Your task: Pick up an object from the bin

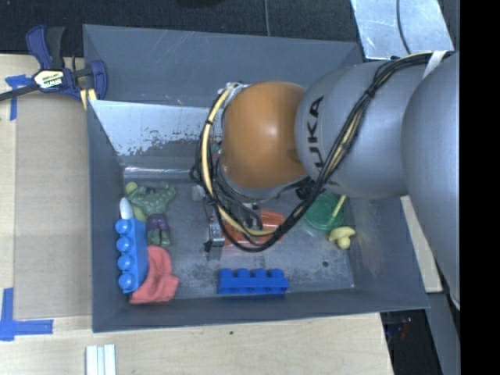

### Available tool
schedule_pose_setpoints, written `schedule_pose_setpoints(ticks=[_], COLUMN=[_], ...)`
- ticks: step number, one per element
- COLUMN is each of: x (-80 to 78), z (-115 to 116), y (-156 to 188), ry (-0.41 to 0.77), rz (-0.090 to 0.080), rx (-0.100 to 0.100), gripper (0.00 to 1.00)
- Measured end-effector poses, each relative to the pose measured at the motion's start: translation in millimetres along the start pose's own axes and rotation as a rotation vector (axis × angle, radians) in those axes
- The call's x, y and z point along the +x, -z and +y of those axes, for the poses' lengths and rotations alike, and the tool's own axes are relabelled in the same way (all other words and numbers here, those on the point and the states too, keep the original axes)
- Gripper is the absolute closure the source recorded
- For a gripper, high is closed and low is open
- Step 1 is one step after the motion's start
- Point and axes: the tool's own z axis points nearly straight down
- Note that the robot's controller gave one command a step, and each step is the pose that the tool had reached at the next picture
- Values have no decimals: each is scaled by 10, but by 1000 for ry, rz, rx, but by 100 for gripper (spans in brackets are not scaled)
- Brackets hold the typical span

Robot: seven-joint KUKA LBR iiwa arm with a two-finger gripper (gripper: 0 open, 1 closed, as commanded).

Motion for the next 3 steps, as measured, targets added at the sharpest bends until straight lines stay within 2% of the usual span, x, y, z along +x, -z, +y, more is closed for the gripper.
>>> schedule_pose_setpoints(ticks=[1, 2, 3], x=[43, -219, -122], z=[-283, -712, -1014], y=[-54, -471, -556], ry=[4, 213, 135], rz=[2, -3, -2], rx=[2, 0, -2], gripper=[0, 0, 0])
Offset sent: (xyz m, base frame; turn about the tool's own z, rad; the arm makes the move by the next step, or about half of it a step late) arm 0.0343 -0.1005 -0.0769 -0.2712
